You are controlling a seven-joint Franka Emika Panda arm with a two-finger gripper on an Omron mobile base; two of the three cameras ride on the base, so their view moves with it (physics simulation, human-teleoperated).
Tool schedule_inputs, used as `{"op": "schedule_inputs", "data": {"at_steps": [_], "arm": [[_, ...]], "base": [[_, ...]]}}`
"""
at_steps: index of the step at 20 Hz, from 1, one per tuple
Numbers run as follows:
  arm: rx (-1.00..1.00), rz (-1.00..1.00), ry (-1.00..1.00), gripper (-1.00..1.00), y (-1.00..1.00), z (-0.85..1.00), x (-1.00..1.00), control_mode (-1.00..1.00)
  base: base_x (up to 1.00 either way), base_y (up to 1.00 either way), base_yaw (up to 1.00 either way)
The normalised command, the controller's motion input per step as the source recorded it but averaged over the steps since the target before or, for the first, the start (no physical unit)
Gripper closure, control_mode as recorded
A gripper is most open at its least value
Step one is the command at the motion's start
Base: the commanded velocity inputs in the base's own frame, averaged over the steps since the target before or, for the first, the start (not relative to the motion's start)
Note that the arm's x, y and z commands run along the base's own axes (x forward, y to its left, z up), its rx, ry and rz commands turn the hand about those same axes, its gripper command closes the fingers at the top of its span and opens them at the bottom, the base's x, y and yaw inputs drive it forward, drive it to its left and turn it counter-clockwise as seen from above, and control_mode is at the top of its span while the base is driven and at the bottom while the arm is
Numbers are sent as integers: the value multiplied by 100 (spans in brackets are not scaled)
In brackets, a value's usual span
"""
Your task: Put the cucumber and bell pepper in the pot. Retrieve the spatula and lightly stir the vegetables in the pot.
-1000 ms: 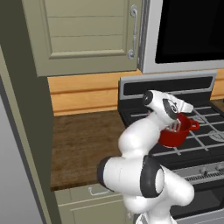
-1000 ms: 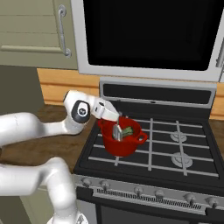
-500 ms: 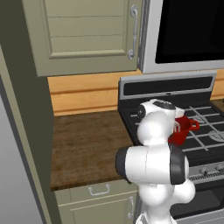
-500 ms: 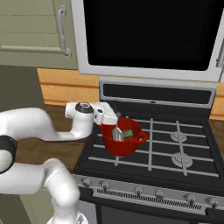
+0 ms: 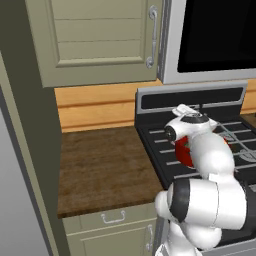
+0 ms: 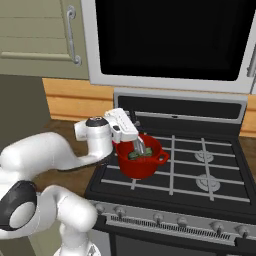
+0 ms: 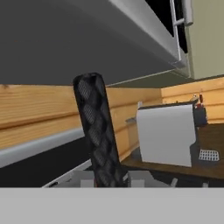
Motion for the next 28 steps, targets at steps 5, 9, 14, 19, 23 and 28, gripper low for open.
{"op": "schedule_inputs", "data": {"at_steps": [5,9,14,19,23,28], "arm": [[0,5,-2,100,0,-19,17,-100],[0,8,2,100,4,-61,53,-100],[-1,6,13,100,1,-71,75,-100],[-3,4,7,100,0,-96,-17,-100],[0,0,2,100,-12,-75,-84,-100],[2,0,0,100,-9,-22,-51,-100]], "base": [[0,0,0],[0,0,0],[0,0,0],[0,0,0],[0,0,0],[0,0,0]]}}
